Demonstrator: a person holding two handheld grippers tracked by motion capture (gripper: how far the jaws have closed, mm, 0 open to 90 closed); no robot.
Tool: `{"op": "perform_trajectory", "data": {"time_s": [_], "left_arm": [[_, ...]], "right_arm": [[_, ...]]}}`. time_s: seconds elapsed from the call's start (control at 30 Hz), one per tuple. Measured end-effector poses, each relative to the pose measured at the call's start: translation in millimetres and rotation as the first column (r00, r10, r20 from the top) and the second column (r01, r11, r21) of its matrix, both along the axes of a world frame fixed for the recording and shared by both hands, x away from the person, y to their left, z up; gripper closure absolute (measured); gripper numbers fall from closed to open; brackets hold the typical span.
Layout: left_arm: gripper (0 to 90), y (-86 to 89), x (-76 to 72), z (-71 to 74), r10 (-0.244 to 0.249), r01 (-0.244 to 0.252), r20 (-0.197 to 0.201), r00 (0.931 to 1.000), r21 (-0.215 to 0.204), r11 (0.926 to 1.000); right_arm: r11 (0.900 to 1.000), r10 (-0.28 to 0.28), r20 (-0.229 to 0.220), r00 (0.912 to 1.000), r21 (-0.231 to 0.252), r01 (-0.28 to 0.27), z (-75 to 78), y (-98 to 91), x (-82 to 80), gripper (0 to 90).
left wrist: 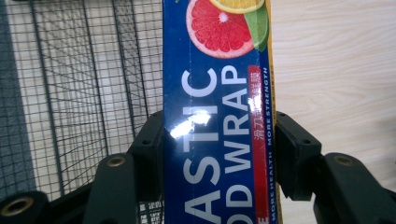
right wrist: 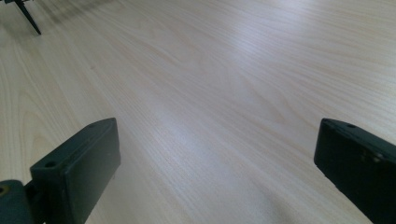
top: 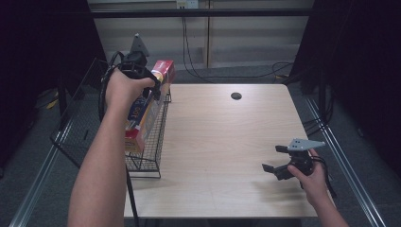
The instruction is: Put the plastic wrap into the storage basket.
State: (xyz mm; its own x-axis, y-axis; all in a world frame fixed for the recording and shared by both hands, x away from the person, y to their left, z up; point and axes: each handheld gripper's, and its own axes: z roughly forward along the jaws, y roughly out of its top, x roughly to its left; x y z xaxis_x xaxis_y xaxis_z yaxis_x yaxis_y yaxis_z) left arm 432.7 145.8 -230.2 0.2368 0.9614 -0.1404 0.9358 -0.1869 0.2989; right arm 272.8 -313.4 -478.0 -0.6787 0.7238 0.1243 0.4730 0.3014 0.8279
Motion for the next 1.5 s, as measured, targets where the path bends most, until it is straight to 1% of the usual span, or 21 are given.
{"op": "perform_trajectory", "data": {"time_s": [0.13, 0.3, 0.53, 0.6, 0.7, 0.87, 0.97, 1.0, 1.03, 1.07, 1.13, 1.2, 1.27, 1.33, 1.37, 1.4, 1.5], "left_arm": [[45.0, 6.0, -0.5, 0.4, 0.013, -0.013, -0.002, 0.9999, -0.013, 0.9998], [45.0, 12.5, -1.0, 2.9, 0.023, -0.023, 0.001, 0.9997, 0.001, 0.9997], [45.0, 21.3, -1.6, 4.6, 0.044, -0.044, 0.002, 0.999, -0.007, 0.999], [45.0, 26.5, -2.0, 4.3, 0.061, -0.061, 0.003, 0.9981, -0.005, 0.9981], [45.0, 31.5, -2.1, 4.7, 0.065, -0.065, 0.005, 0.9979, 0.004, 0.9979], [45.0, 37.2, -2.5, 6.9, 0.078, -0.078, 0.011, 0.9969, 0.002, 0.997], [45.0, 40.5, -2.6, 7.7, 0.079, -0.079, 0.009, 0.9968, 0.0, 0.9969], [45.0, 41.2, -2.8, 7.6, 0.087, -0.087, 0.009, 0.9962, -0.006, 0.9962], [45.0, 42.9, -2.6, 7.9, 0.079, -0.079, 0.01, 0.9968, 0.003, 0.9969], [45.0, 42.9, -2.6, 7.9, 0.079, -0.079, 0.01, 0.9968, 0.003, 0.9969], [45.0, 46.0, -3.4, 8.2, 0.095, -0.095, 0.013, 0.9954, -0.004, 0.9955], [45.0, 48.8, -3.7, 8.7, 0.096, -0.096, 0.015, 0.9953, 0.002, 0.9954], [45.0, 51.8, -4.2, 9.4, 0.107, -0.107, 0.012, 0.9942, -0.01, 0.9942], [45.0, 52.9, -4.4, 9.9, 0.113, -0.113, 0.013, 0.9935, -0.009, 0.9936], [45.0, 56.1, -4.5, 10.6, 0.115, -0.115, 0.017, 0.9933, -0.001, 0.9934], [45.0, 57.2, -4.7, 10.8, 0.123, -0.123, 0.017, 0.9922, -0.004, 0.9924], [45.0, 62.2, -5.3, 11.2, 0.123, -0.123, 0.018, 0.9923, 0.006, 0.9924]], "right_arm": [[1.0, -0.002, 0.001, 1.0, 0.0, 0.002, -0.1, 0.2, 0.0, 0.2], [1.0, -0.004, 0.0, 1.0, -0.003, 0.004, 0.4, -0.5, -0.2, 0.2], [1.0, -0.006, 0.007, 1.0, -0.004, 0.006, 0.3, -0.4, -0.3, 0.2], [1.0, -0.005, 0.007, 1.0, -0.004, 0.005, 0.5, -0.4, -0.5, 0.2], [1.0, -0.003, 0.008, 1.0, -0.006, 0.003, 0.4, -0.4, -0.4, 0.2], [1.0, -0.005, 0.006, 1.0, -0.006, 0.005, 0.5, -0.2, -0.2, 0.2], [0.9999, -0.007, 0.012, 0.9999, -0.008, 0.007, 0.3, 0.1, -0.2, 0.2], [0.9999, -0.009, 0.014, 0.9999, -0.008, 0.009, 0.2, 0.1, -0.2, 0.2], [0.9999, -0.009, 0.015, 0.9998, -0.006, 0.009, 0.4, 0.0, -0.4, 0.2], [0.9999, -0.009, 0.015, 0.9998, -0.006, 0.009, 0.4, 0.0, -0.4, 0.2], [1.0, -0.005, 0.013, 0.9999, -0.006, 0.005, 0.4, -0.1, -0.6, 0.2], [1.0, -0.006, 0.013, 0.9999, -0.007, 0.006, 0.3, -0.1, -0.6, 0.2], [1.0, -0.006, 0.016, 0.9998, -0.006, 0.006, 0.3, -0.1, -0.5, 0.2], [0.9999, -0.007, 0.016, 0.9999, -0.008, 0.007, 0.3, -0.2, -0.7, 0.2], [1.0, -0.006, 0.016, 0.9999, -0.008, 0.006, 0.4, -0.2, -0.6, 0.2], [1.0, -0.005, 0.015, 0.9999, -0.005, 0.005, 0.5, -0.3, -0.7, 0.2], [1.0, -0.007, 0.016, 0.9999, -0.007, 0.007, 1.0, -0.8, -1.0, 0.2]]}}
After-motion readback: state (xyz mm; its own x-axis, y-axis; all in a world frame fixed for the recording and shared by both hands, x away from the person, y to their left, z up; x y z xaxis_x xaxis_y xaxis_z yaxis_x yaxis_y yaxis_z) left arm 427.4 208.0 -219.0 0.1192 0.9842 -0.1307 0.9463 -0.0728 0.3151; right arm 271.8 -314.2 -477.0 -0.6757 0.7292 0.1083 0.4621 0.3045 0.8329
